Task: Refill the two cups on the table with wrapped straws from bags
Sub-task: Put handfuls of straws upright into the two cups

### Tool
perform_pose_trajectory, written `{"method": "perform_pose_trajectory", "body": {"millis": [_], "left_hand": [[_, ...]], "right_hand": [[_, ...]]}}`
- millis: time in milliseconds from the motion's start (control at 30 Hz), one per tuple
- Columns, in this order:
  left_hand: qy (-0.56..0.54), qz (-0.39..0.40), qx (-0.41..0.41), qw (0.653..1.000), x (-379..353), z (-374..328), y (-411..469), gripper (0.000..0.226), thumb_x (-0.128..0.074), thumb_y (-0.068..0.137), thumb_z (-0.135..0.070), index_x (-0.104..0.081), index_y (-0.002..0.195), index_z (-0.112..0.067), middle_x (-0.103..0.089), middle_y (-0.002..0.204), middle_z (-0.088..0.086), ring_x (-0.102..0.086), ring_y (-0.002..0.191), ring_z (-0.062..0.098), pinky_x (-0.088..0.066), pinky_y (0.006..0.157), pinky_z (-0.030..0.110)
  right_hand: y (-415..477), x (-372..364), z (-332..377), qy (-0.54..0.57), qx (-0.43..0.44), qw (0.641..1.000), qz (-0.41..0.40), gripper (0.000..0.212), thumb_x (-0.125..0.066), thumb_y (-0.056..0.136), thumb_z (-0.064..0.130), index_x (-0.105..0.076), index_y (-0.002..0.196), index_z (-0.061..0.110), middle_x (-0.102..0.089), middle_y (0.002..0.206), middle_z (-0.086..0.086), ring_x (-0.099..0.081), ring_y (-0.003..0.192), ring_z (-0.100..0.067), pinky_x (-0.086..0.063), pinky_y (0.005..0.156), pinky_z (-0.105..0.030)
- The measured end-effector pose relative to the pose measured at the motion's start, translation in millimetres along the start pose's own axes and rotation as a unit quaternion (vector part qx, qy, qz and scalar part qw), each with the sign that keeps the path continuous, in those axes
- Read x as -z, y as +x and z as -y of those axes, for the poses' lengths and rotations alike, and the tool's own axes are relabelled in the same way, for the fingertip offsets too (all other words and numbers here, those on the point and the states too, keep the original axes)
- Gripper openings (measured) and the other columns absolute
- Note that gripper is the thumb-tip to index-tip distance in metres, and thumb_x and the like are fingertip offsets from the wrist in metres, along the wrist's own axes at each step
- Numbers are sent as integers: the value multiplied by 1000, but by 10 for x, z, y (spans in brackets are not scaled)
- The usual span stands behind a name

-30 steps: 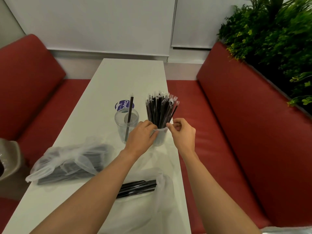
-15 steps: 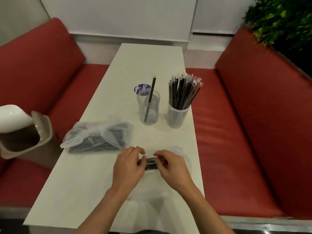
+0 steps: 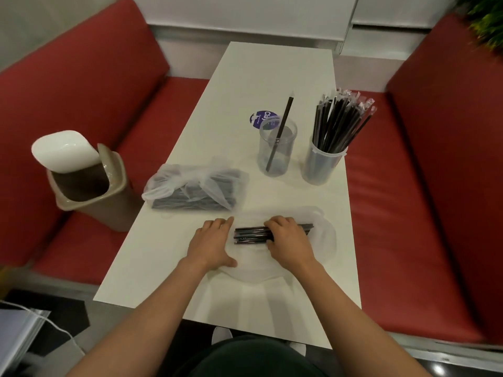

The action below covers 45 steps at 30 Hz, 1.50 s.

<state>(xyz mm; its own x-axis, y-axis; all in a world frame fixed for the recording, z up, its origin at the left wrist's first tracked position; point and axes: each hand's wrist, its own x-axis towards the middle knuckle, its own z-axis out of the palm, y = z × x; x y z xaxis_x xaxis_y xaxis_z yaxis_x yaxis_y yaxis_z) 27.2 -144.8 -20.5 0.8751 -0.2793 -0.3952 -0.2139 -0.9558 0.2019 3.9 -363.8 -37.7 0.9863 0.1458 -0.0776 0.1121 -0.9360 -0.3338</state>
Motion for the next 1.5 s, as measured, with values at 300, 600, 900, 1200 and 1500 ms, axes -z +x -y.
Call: {"method": "perform_pose_trajectory", "body": {"millis": [300, 600, 900, 1200, 1500], "left_hand": [[-22, -33, -15, 999, -50, 113, 31, 118, -85, 66, -60, -22, 161, -29, -34, 161, -4, -29, 145, 25, -30, 114, 39], [-131, -104, -47, 985, -104, 211, -89, 91, -87, 71, -53, -43, 147, -27, -42, 148, -11, -42, 131, 14, -44, 96, 29], [-32, -54, -53, 997, -59, 249, -40, 92, -76, 78, -65, -42, 155, -28, -41, 146, -4, -36, 134, 17, -42, 104, 30], [-280, -239, -7, 930, -110, 41, -218, 43, -78, 82, -56, -59, 108, -28, -51, 108, -13, -51, 106, 10, -45, 86, 28], [-162, -129, 23, 978, -434, -45, -153, 64, -78, 79, -52, -54, 130, -23, -52, 131, -6, -49, 121, 21, -45, 98, 36]], "right_hand": [[109, -67, 88, -107, 50, 992, 52, 28, -56, 93, 18, -64, 120, 17, -61, 114, -2, -57, 108, -29, -42, 88, -41], [117, 110, 1, -100, 71, 991, 46, 20, -39, 104, 16, -48, 122, 19, -64, 109, -1, -56, 100, -29, -34, 75, -40], [157, 473, -106, 74, 79, 994, 21, 14, -36, 111, 24, -45, 121, 25, -62, 106, 1, -57, 86, -27, -48, 76, -49], [14, 243, -129, 0, 78, 992, 96, 37, -37, 108, 18, -46, 142, 27, -58, 129, 1, -57, 111, -27, -43, 80, -43], [1, 295, -166, 75, 34, 990, 111, 20, -42, 109, 27, -51, 125, 20, -57, 104, 4, -52, 92, -24, -44, 83, -44]]}}
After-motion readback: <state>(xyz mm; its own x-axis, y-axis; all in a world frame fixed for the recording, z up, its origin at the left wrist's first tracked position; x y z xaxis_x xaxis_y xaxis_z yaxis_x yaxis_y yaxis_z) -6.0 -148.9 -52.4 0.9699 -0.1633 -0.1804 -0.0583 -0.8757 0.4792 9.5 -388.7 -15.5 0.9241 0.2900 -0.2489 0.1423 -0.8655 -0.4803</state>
